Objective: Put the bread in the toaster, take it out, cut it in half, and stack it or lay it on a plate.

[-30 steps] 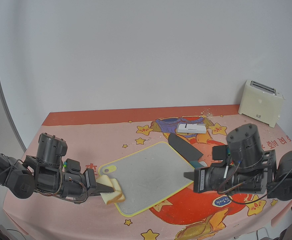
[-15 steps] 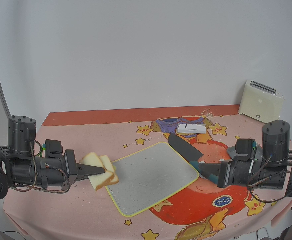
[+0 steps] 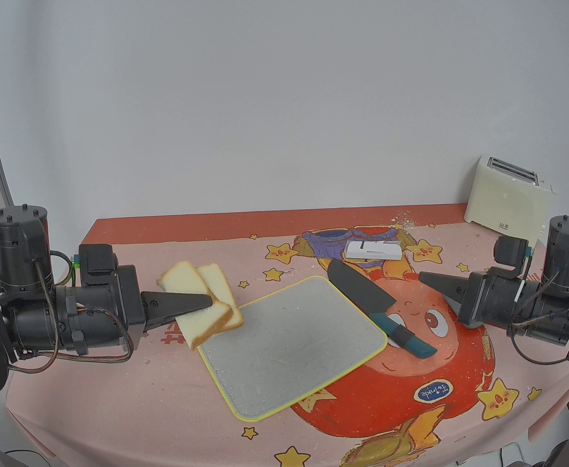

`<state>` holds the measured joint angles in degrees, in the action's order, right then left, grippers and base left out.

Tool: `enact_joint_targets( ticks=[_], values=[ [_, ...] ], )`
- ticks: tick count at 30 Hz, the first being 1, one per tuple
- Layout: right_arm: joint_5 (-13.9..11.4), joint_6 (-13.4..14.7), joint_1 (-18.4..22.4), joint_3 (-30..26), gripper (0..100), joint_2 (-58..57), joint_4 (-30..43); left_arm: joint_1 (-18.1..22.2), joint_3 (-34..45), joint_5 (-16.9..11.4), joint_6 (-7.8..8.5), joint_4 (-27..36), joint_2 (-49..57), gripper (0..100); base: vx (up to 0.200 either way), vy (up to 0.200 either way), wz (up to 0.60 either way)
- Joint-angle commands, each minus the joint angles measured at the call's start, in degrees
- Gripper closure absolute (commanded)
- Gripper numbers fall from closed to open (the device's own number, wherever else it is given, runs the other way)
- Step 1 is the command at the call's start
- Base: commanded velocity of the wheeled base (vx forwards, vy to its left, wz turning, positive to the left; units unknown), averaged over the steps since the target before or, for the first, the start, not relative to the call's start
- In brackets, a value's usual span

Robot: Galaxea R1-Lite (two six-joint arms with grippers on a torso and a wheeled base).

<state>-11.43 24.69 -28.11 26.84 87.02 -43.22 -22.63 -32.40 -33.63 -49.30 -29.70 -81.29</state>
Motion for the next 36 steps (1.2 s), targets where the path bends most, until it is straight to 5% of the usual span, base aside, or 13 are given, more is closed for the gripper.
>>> enact_joint_targets(
  ticks=[1,15,20,36],
  values=[
    [0.10,-0.08,-0.28,-0.56,100,0.61,-0.11,-0.14,0.85,0.06,0.08,-0.10,0.16,100,0.000,0.000,0.00],
    [0.10,-0.16,3.15,-0.30,100,-1.32,-0.11,-0.58,0.94,-1.00,0.70,-0.36,0.16,100,0.000,-0.186,0.00],
    [-0.08,0.01,4.29,-0.56,100,-1.76,-0.03,-0.58,-3.28,-3.63,1.13,-0.10,-2.03,100,0.000,-0.200,0.00],
    [0.01,0.54,9.92,0.31,100,3.86,-0.29,-7.78,-12.51,-3.72,2.45,0.25,-13.02,100,0.000,-0.200,0.00]
  ],
)
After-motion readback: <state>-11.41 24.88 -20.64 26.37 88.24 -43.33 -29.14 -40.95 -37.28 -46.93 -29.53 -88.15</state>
